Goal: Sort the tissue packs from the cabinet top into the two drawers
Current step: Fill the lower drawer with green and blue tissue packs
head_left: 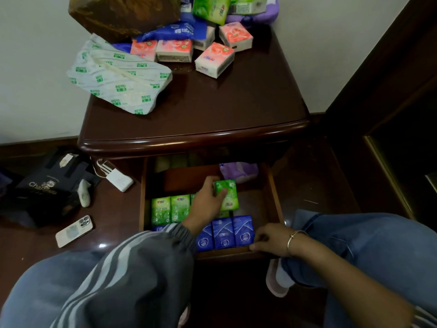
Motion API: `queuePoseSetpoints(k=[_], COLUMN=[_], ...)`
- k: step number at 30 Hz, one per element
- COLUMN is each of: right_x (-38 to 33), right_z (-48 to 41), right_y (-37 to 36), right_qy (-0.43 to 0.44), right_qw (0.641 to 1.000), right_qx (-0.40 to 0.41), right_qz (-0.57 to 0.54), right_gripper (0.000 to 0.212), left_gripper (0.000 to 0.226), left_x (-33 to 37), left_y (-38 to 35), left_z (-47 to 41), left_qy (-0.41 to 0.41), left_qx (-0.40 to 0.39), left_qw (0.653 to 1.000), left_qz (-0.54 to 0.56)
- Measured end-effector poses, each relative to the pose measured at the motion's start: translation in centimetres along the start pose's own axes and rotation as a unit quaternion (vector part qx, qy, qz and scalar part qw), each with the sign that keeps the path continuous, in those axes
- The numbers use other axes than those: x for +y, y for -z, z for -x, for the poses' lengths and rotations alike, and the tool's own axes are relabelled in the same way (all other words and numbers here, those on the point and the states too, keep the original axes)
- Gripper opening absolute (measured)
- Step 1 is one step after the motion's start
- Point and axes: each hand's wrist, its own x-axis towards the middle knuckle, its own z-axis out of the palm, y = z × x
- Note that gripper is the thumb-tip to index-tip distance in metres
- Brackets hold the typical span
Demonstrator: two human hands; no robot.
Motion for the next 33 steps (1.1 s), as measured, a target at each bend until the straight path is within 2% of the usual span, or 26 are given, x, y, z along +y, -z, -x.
queuePoseSetpoints(k=[3, 5, 6, 8, 9, 11, 15, 20, 23, 25, 29, 31, 33], right_x=[0.6, 0.6, 0.6, 0.7, 0.7, 0.7, 0.5, 0.1, -0.3, -0.6, -1.1, -1.7, -2.3], right_z=[0.5, 0.6, 0.6, 0.6, 0.6, 0.5, 0.4, 0.5, 1.1, 2.0, 4.5, 5.9, 6.7], right_y=[0.4, 0.4, 0.3, 0.2, 0.2, 0.3, 0.5, 0.6, 0.9, 1.4, 3.7, 5.9, 9.0], right_qy=[0.025, 0.031, 0.031, 0.031, 0.033, 0.035, 0.033, 0.023, 0.026, 0.039, 0.084, 0.118, 0.146], right_qw=[0.999, 0.999, 0.999, 0.999, 0.999, 0.999, 0.999, 1.0, 1.0, 0.998, 0.978, 0.948, 0.905], right_qx=[0.012, 0.015, 0.016, 0.019, 0.019, 0.014, 0.003, 0.001, 0.014, 0.038, 0.15, 0.239, 0.356], right_qz=[-0.017, -0.021, -0.022, -0.027, -0.029, -0.033, -0.018, 0.0, -0.005, -0.031, -0.118, -0.172, -0.181], right_gripper=[0.033, 0.033, 0.033, 0.034, 0.034, 0.035, 0.035, 0.034, 0.034, 0.035, 0.034, 0.026, 0.023], left_gripper=[0.032, 0.035, 0.037, 0.041, 0.043, 0.044, 0.042, 0.052, 0.057, 0.054, 0.041, 0.036, 0.03], left_x=[-0.3, -1.3, -2.0, -3.2, -3.8, -4.5, -4.7, -4.3, -3.2, -1.7, 2.9, 5.4, 7.8], left_y=[-1.3, -1.6, -1.7, -1.5, -1.3, -1.2, -1.6, -1.4, -0.5, 0.7, 5.4, 8.5, 11.8], left_z=[-1.2, -1.8, -2.1, -2.6, -2.7, -3.0, -3.3, -2.5, -1.3, -0.4, 2.7, 4.3, 5.4], left_qy=[-0.047, -0.065, -0.066, -0.064, -0.067, -0.086, -0.102, -0.101, -0.1, -0.101, -0.16, -0.194, -0.227], left_qx=[-0.024, -0.022, -0.016, -0.006, -0.003, -0.008, -0.062, -0.058, -0.037, -0.055, -0.154, -0.142, -0.097], left_qw=[0.993, 0.976, 0.958, 0.897, 0.871, 0.849, 0.87, 0.855, 0.878, 0.901, 0.925, 0.94, 0.951], left_qz=[-0.104, -0.205, -0.278, -0.437, -0.488, -0.521, -0.479, -0.506, -0.466, -0.418, -0.307, -0.243, -0.189])
